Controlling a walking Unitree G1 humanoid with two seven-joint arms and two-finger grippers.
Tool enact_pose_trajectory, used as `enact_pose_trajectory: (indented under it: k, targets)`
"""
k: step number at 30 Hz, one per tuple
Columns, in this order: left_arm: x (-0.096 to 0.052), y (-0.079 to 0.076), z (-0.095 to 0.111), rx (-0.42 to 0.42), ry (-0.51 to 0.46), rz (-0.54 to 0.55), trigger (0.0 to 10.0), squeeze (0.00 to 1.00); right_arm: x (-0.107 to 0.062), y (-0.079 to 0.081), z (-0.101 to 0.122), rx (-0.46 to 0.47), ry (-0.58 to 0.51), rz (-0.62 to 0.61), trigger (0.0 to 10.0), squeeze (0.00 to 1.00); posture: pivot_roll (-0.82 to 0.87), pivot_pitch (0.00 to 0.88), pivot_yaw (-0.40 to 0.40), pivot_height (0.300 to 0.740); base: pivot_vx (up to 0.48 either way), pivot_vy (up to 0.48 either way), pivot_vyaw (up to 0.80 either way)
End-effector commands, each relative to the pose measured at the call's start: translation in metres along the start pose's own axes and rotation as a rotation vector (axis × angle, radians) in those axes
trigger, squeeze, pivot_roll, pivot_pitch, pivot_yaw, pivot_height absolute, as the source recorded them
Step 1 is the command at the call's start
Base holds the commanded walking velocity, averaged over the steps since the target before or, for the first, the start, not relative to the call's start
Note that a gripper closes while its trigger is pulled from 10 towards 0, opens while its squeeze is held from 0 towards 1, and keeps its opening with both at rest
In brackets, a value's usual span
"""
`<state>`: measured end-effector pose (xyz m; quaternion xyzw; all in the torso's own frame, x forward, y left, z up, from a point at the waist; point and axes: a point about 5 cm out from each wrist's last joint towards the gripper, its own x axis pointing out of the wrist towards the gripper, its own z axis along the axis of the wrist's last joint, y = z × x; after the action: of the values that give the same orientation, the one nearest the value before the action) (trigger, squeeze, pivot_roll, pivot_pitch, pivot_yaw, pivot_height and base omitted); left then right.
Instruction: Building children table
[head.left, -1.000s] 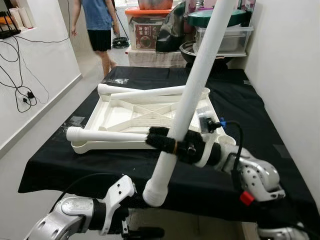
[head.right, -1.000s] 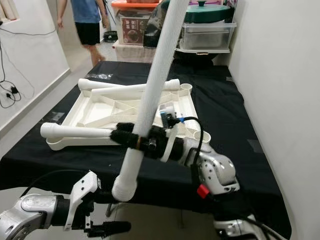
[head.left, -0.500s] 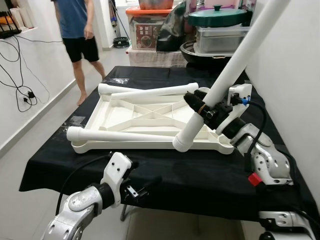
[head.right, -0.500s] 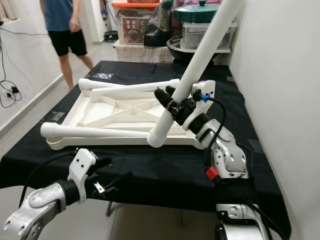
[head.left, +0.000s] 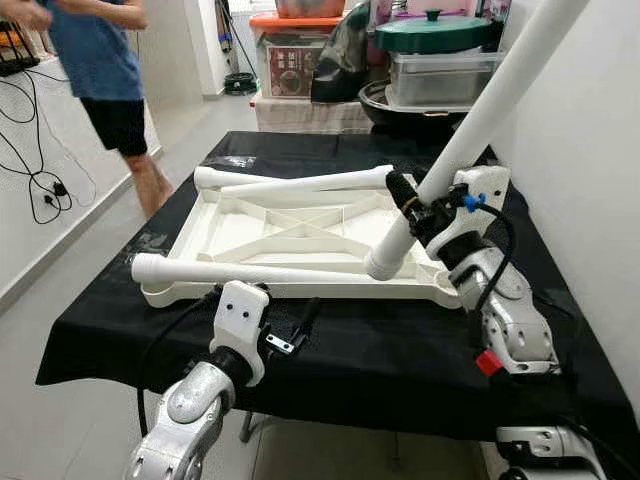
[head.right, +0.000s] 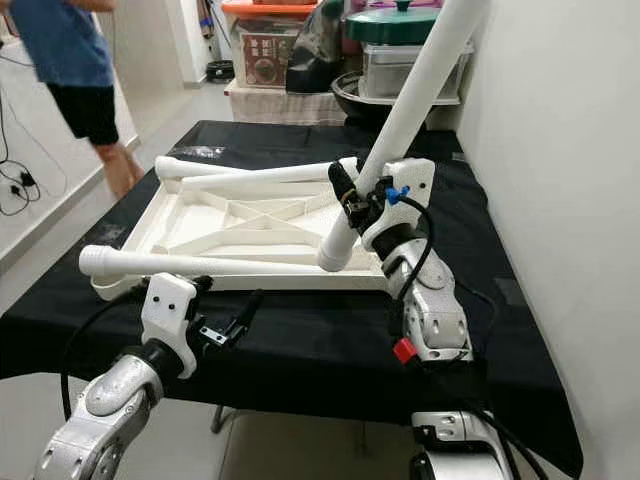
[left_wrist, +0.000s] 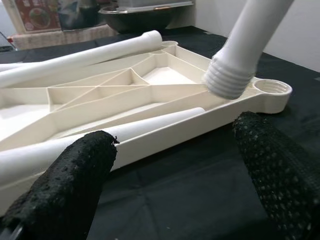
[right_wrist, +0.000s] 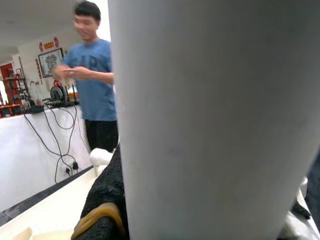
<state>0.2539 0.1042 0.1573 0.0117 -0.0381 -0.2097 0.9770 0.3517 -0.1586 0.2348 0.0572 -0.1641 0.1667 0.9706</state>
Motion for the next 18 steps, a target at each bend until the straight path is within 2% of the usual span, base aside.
enact_pose_trajectory:
  k: [1,3,5,12,18]
  targets:
    - [-0.0015,0.0010,-0.0052,0.014,0.015,0.010,10.0,0.00,0.0033,0.0031,0.0042,-0.021,-0.026,0.004,10.0,0.00,0.05,0.000,-0.005,0.740,0.000,-0.292,0.00]
    - [-0.0015,0.0010,-0.0052,0.014,0.015,0.010,10.0,0.00,0.0033,0.0031,0.0042,-0.021,-0.026,0.004,10.0,0.00,0.05,0.000,-0.005,0.740,0.000,-0.292,0.00]
    - [-0.0009,0.0012,-0.0059,0.048,0.020,0.028,10.0,0.00,0.0039,0.0034,0.0036,-0.034,-0.032,-0.010,10.0,0.00,0.05,0.000,-0.008,0.740,0.285,-0.274,0.00]
    - [0.0000,0.0006,-0.0103,0.034,0.030,0.036,10.0,0.00,0.0061,0.0032,0.0045,-0.048,-0.040,-0.014,10.0,0.00,0.04,0.000,-0.010,0.740,0.316,-0.269,0.00]
    - [-0.0008,-0.0055,-0.0141,-0.025,0.046,0.043,10.0,0.00,0.0101,0.0034,0.0093,-0.059,-0.060,-0.003,10.0,0.00,0.04,0.000,-0.012,0.740,0.000,0.000,0.00]
